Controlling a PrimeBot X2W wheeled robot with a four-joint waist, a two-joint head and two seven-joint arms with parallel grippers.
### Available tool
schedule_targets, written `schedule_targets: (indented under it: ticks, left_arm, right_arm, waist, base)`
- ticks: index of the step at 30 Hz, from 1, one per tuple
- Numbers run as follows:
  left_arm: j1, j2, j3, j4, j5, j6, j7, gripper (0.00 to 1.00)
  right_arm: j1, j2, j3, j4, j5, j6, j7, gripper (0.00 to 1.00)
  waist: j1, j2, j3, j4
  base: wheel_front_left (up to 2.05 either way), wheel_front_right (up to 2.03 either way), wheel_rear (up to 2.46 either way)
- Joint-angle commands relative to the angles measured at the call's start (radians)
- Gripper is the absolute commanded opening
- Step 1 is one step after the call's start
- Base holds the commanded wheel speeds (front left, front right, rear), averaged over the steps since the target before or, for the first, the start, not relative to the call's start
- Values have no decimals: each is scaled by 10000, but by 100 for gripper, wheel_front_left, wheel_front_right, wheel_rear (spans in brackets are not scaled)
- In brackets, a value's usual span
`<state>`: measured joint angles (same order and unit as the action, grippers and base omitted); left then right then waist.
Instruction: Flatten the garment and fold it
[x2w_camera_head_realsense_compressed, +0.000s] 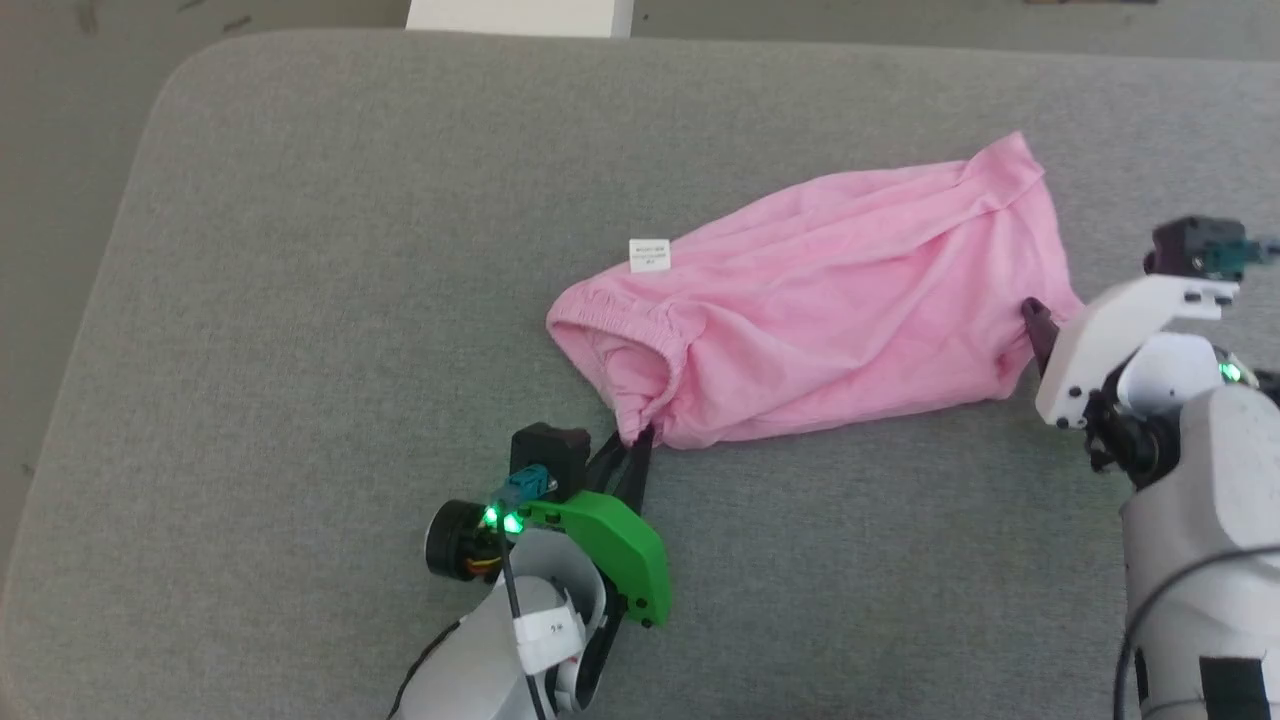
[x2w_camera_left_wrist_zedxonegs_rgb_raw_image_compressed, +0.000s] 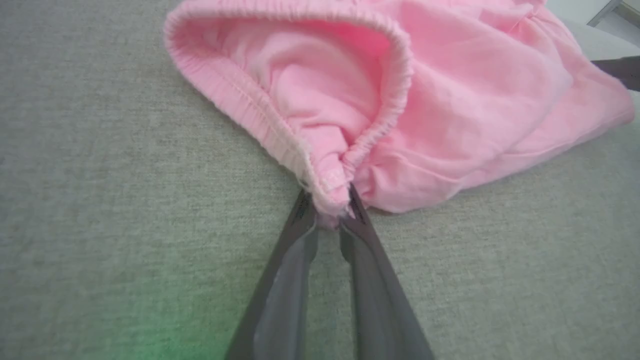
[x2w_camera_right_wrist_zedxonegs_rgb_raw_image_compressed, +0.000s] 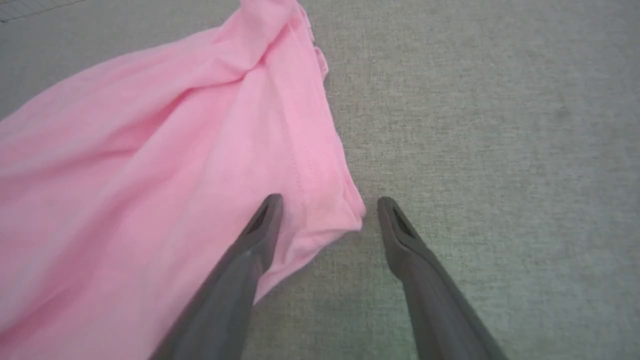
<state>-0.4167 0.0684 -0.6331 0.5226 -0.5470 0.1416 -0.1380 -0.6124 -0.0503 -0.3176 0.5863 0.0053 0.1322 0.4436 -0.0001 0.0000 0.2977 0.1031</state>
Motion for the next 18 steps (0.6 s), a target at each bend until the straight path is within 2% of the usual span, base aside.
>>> schedule_targets:
  ticks: [1, 2, 3, 4, 5, 6, 7, 9, 13, 18]
  left_arm:
    - [-103, 31, -16, 110, -73, -9, 23, 0]
    - [-129, 24, -30, 107, -77, -18, -2, 0]
    - [-147, 21, -40, 125, -83, -29, -19, 0]
    - [-167, 19, -51, 157, -87, -40, -39, 0]
    - [-179, 17, -55, 181, -94, -46, -55, 0]
    - [-189, 14, -60, 206, -107, -52, -67, 0]
    - [-199, 12, -65, 228, -118, -53, -75, 0]
    - [-204, 10, -66, 266, -141, -56, -96, 0]
    - [-179, 42, -51, 246, -200, -98, -194, 0]
    - [59, 369, 69, -299, -329, -145, -254, 0]
  right_arm:
    - [-227, 0, -39, 44, -315, -15, 236, 100]
    - [-315, 1, -92, 102, -502, -15, 555, 100]
    - [-357, 1, -137, 155, -644, -15, 846, 91]
    - [-369, 1, -136, 217, -832, -15, 1275, 45]
    - [-373, 1, -139, 225, -936, -15, 1591, 37]
    - [-374, 1, -106, 187, -983, -15, 1890, 5]
    - [-374, 1, -66, 97, -949, -15, 2042, 0]
    - [-307, 1, 44, -111, -818, -15, 2138, 0]
    - [99, 1, 286, -961, -342, -15, 1485, 0]
    - [1439, 1, 821, -2769, 693, -15, 855, 0]
  waist:
    - [1, 0, 250, 193]
    - [1, 0, 304, 220]
    - [1, 0, 330, 230]
    - [1, 0, 345, 233]
    - [1, 0, 352, 230]
    - [1, 0, 359, 223]
    - [1, 0, 363, 208]
    - [1, 0, 329, 173]
    - [1, 0, 75, 79]
    - [1, 0, -433, -122]
  base:
    - [0, 0, 0]
    - [0, 0, 0]
    - [0, 0, 0]
    - [0, 0, 0]
    - [0, 0, 0]
    - [0, 0, 0]
    - [0, 0, 0]
    - [0, 0, 0]
    - [0, 0, 0]
    - [0, 0, 0]
